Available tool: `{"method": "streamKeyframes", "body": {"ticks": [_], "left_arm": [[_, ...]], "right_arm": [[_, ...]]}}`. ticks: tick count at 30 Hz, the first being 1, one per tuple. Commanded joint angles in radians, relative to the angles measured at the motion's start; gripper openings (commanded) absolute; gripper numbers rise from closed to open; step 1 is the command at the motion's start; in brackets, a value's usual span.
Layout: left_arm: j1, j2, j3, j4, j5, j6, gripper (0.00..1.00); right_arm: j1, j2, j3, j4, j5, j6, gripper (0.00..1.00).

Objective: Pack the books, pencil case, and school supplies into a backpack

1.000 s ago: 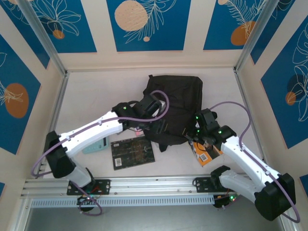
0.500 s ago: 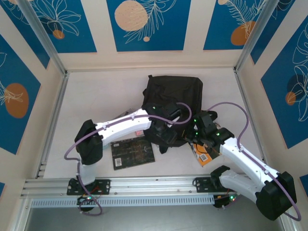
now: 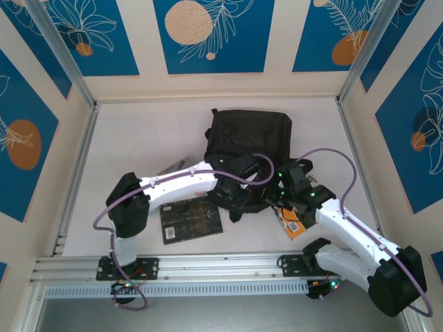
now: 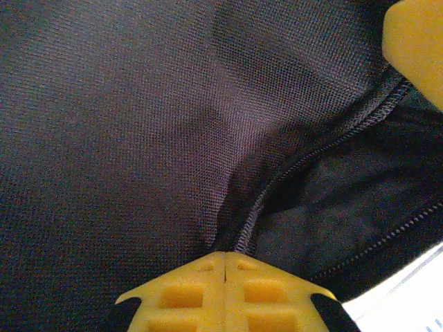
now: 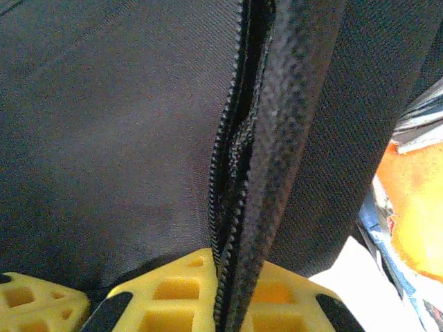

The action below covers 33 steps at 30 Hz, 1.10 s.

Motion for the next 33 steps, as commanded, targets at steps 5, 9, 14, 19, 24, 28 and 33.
{"method": "streamKeyframes", "body": {"ticks": [5,9,14,19,24,28,33], "left_arm": [[0.015,-0.224,-0.196,0.086,-0.067,0.007,0.00],[0.019,-0.304,-0.279,0.116,-0.089,-0.017,0.23],[0.058,-0.398,-0.302,0.094,-0.146,-0.084,0.56],[0.061,-0.333,-0.209,0.026,-0.104,-0.094,0.63],[0.042,-0.209,-0.072,-0.022,-0.087,-0.052,0.63],[0.013,-0.076,0.059,-0.111,-0.112,0.016,0.63],[-0.013,0.038,0.124,-0.165,-0.129,0.050,0.63]], "right_arm": [[0.034,-0.069,-0.134,0.167,-0.013,0.001,0.00],[0.120,-0.043,-0.190,0.219,-0.007,0.004,0.00],[0.242,-0.005,-0.219,0.256,0.045,0.017,0.02],[0.316,-0.001,-0.223,0.257,0.116,0.024,0.02],[0.321,-0.005,-0.219,0.250,0.134,0.038,0.02],[0.322,-0.016,-0.207,0.235,0.148,0.041,0.02],[0.320,-0.041,-0.198,0.212,0.168,0.045,0.02]]}}
